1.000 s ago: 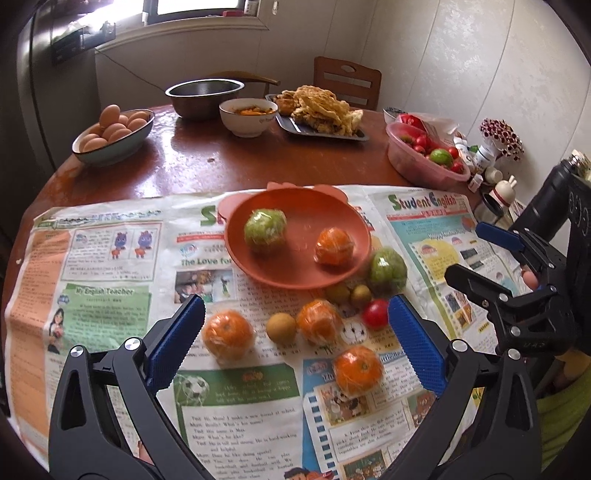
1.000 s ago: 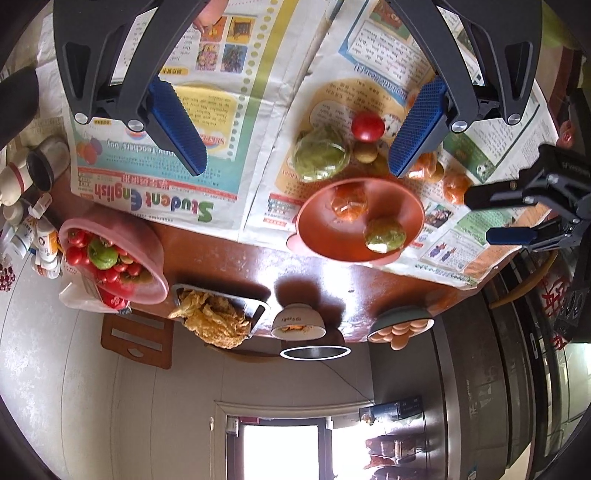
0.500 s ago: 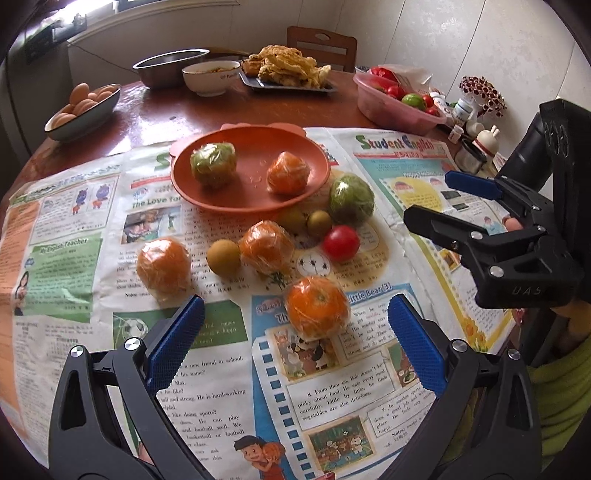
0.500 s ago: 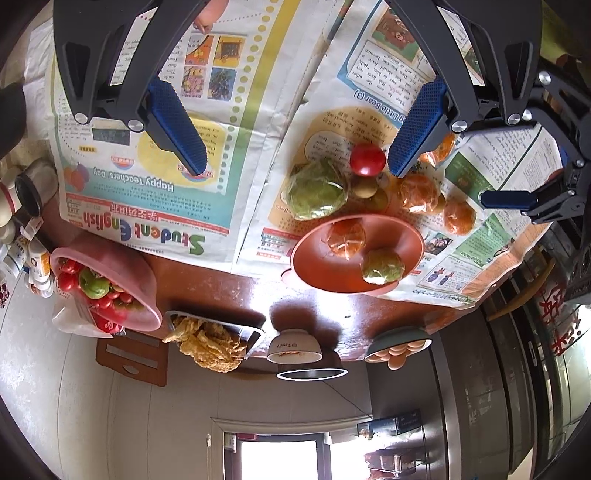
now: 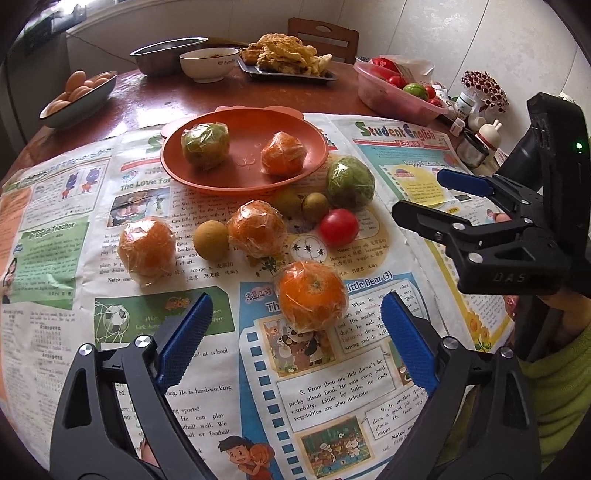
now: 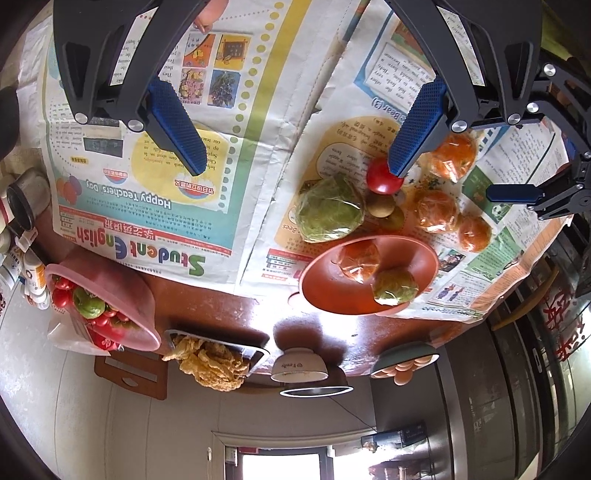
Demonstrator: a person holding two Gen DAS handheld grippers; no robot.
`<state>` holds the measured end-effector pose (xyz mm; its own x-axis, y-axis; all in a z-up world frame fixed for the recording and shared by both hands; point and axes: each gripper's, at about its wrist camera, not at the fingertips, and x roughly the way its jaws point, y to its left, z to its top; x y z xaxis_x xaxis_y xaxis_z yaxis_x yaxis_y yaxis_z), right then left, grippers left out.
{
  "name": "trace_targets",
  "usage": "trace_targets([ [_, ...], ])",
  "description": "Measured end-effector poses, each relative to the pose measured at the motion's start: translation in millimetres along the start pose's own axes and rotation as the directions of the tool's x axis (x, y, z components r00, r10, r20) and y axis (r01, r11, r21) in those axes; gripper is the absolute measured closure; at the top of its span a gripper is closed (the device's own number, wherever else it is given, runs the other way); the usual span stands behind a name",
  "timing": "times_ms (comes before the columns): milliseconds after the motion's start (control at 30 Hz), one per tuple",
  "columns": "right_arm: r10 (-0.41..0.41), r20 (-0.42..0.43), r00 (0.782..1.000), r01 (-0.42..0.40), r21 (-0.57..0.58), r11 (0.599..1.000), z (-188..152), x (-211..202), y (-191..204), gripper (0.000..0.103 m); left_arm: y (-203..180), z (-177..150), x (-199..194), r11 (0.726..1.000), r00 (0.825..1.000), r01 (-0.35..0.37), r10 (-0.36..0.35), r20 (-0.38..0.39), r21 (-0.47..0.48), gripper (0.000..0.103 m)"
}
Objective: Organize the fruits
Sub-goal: 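Grasp a wrapped orange with the left tool while the right tool grasps a large green pomelo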
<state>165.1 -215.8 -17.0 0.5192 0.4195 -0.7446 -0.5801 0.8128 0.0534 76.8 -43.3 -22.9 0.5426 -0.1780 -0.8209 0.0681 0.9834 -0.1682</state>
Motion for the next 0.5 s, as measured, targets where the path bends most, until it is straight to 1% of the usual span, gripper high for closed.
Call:
trace_targets([
  [133,0.005,-0.005,1.000,-0.004,0.006,1.000,2,6,-3,0.004,-1,0,1,1.000,1.000,0.013,-0.013,0.000,0.000,0.026],
  [300,0.010,-0.012,1.000,-0.010,-0.005,1.000,7,13,-3,0.004,-5,1,4,0.999,0.999,0.039,-0.039,-0.005,0.011,0.041],
  [367,0.013,-0.018,1.000,-0.013,-0.009,1.000,8,17,-3,0.004,-8,2,5,0.999,0.999,0.049,-0.048,-0.009,0.020,0.044],
  [500,0.023,-0.021,1.000,-0.023,-0.010,1.000,12,24,-4,0.004,-11,3,10,0.998,0.998,0.061,-0.060,-0.019,0.027,0.055],
])
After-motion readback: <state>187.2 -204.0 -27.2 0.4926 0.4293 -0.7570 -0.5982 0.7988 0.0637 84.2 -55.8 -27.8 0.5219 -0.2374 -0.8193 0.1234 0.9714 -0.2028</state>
